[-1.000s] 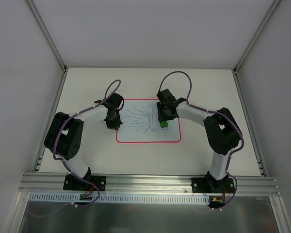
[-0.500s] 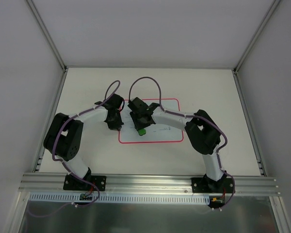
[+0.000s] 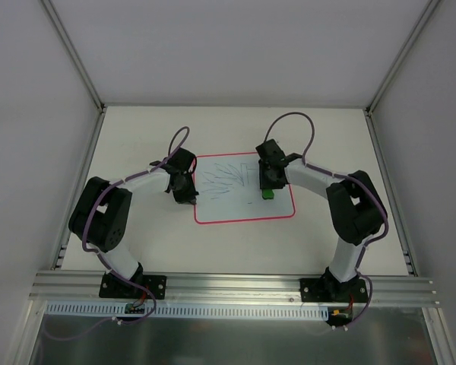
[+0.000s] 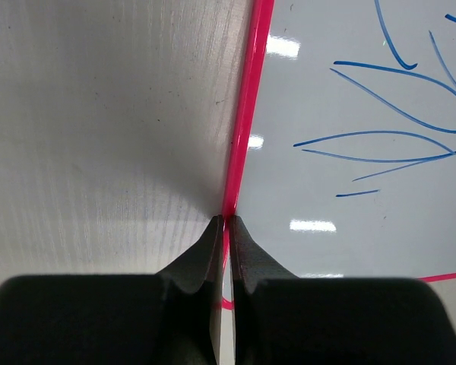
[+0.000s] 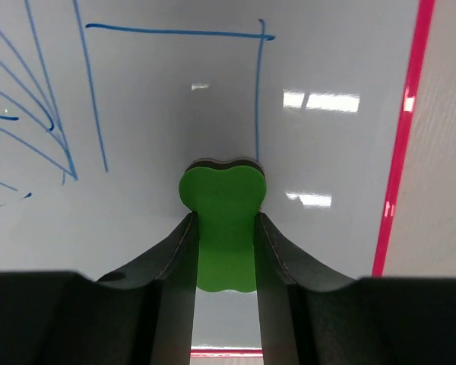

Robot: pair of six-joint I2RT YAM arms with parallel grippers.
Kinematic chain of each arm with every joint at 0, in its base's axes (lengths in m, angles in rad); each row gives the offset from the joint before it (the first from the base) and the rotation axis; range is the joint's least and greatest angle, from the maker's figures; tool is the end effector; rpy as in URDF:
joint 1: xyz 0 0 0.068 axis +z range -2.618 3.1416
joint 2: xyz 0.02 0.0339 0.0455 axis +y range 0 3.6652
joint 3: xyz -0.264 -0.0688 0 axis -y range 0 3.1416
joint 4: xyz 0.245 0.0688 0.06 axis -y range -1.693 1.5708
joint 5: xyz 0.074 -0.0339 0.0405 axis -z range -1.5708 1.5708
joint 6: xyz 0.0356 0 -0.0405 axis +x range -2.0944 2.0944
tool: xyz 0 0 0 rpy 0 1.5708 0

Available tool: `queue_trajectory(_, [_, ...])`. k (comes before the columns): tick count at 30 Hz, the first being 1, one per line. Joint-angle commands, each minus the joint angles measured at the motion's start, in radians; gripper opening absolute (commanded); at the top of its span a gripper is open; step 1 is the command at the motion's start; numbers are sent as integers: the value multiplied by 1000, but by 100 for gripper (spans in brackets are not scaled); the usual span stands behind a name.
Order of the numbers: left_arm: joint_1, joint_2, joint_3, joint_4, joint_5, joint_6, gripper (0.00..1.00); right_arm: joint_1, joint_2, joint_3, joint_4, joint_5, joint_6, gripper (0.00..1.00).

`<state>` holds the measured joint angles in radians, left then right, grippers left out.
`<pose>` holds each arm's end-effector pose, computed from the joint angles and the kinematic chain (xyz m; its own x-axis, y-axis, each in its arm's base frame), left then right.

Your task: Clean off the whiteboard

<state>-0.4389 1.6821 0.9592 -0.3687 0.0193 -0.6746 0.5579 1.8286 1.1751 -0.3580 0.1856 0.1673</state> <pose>0.2923 -0.1380 0.1615 -0.8977 -0.2684 -0.3494 -0.1636 0.9394 -0.3013 0.3226 0.1936 0.1751 -0.7819 -0.2950 -0.5492 -0.3114 0.9480 -0.0659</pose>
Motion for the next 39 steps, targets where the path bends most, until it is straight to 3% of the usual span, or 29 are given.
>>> queue_trajectory(1, [-11,73,-59,-73,-24,-11,0,86,95,-36,-130,-24,-3,0])
queue_trajectory(6, [-11,76,-53,-72,-35,-16,0,273,196,112,-159,-165,1,0])
queue_trajectory(9, [-12,77,-51,-72,-35,-17,0,316,215,150,-173,-158,-6,0])
queue_trajectory(14, [-12,68,-60,-73,-36,-16,0,208,149,31,-151,-86,18,0])
queue_trajectory(19, [-12,54,-83,-73,-38,-11,0,-5,46,-144,-124,-2,35,0])
queue_trajectory(21, [-12,51,-89,-72,-36,-11,0,-62,18,-173,-101,-67,41,0])
queue_trajectory(26, [-12,24,-99,-73,-41,-10,0,-56,-6,-201,-107,-35,118,0])
queue_trajectory(32, [-12,10,-116,-73,-44,-5,0,-10,-12,-177,-107,-3,126,0])
queue_trajectory(35, [-11,11,-116,-72,-44,-8,0,69,81,-96,-114,-70,110,0])
queue_trajectory(39, [-9,-2,-120,-73,-53,-6,0,252,219,131,-189,-167,75,1])
